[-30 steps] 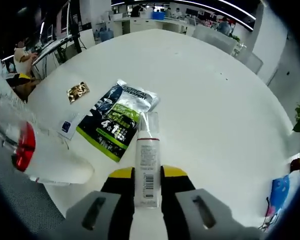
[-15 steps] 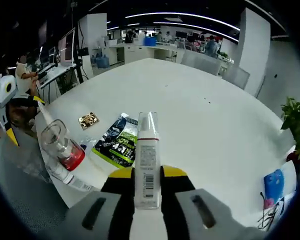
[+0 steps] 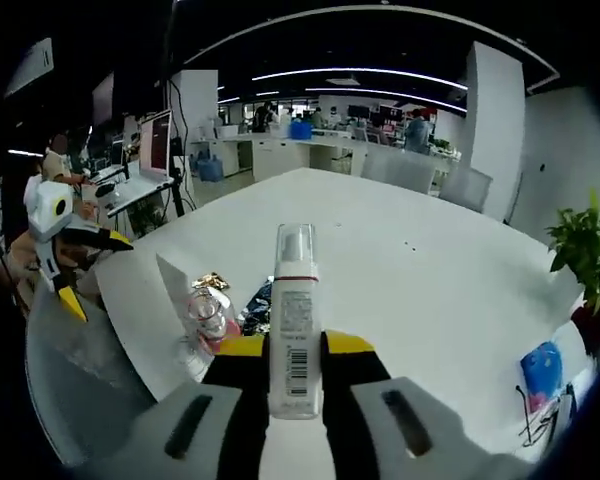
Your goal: Arrange the skincare products in the storage area until every visible bottle or jar stands upright without overlapping.
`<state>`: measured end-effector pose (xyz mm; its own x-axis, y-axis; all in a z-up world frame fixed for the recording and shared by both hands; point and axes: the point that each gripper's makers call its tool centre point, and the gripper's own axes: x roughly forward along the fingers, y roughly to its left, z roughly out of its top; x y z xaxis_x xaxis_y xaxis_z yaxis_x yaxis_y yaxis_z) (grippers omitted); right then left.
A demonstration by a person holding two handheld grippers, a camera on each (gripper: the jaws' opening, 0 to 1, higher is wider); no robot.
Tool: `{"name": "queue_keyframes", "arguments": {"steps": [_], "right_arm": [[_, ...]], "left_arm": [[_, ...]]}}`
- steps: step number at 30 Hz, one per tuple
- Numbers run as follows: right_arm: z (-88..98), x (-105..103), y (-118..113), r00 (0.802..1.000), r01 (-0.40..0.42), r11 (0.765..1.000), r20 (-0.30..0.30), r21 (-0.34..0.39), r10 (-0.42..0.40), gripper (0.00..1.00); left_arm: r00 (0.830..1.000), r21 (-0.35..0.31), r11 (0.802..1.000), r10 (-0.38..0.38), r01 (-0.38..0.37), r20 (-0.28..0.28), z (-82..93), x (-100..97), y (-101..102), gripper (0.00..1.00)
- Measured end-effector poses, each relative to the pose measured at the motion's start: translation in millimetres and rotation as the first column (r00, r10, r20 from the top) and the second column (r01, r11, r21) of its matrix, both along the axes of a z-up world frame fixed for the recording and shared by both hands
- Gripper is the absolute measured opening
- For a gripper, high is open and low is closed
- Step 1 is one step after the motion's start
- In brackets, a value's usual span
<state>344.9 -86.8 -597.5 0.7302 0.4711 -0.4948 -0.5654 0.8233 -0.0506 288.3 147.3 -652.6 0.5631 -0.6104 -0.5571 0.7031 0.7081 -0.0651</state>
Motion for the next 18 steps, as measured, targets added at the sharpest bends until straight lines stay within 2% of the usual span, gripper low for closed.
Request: {"name": "queue_keyframes", "arguments": {"steps": [3, 9, 11, 18], "right_arm": [[7.6, -5.6, 6.9, 1.0, -0.014, 1.0, 0.013, 0.024, 0.014, 0.18], [23.7, -18.6, 29.8, 0.994, -0.093, 0.995, 0.061, 0.035, 0.091, 0.18], [28.4, -23.2, 39.7, 0.991, -0.121, 0.991, 0.07, 0.056, 0.117, 0.18], [26.2, -40.9, 77.2, 0.976, -0.212, 0.972, 0.072, 0.106, 0.205, 0.18]], "left_arm": [[1.0, -0.005, 1.0, -0.007, 0.007, 0.002, 1.4, -0.9, -2.3, 0.97], [1.0, -0.021, 0.999, -0.026, 0.026, 0.017, 8.4, -3.6, -6.4, 0.97], [0.999, -0.032, 0.999, -0.027, 0.028, 0.03, 12.3, -3.7, -6.7, 0.94], [0.999, -0.094, 0.995, -0.016, 0.02, 0.044, 21.5, -4.7, -7.8, 0.89]]}}
